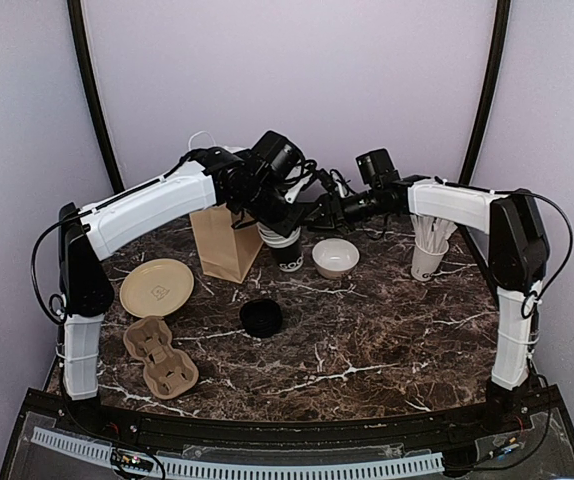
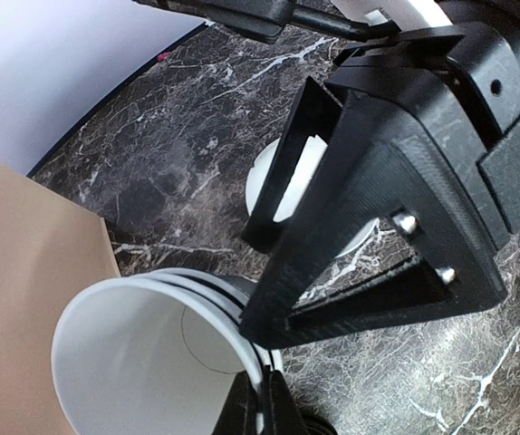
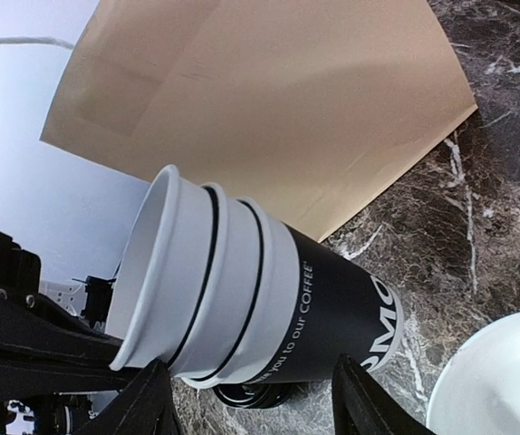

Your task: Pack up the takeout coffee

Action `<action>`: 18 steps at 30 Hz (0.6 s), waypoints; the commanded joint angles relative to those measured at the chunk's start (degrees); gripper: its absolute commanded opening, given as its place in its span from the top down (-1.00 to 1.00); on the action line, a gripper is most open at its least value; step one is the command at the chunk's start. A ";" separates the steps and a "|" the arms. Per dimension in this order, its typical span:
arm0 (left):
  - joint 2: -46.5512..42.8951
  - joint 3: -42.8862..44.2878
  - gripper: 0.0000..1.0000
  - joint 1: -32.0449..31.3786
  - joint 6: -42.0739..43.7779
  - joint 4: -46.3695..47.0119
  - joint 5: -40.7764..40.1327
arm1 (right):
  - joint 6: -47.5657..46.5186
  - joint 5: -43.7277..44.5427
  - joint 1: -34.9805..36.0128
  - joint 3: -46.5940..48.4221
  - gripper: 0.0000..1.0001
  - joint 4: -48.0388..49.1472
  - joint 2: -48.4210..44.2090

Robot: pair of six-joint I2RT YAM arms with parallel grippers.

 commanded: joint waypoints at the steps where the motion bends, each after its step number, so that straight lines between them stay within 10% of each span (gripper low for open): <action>1: -3.04 0.95 1.00 -0.07 0.47 1.86 1.55 | -0.08 5.17 -0.12 4.57 -0.19 -2.52 3.67; 18: -3.31 8.30 1.00 -1.10 1.08 -4.11 -4.26 | -5.52 6.58 -2.11 6.47 -0.14 -4.87 -0.53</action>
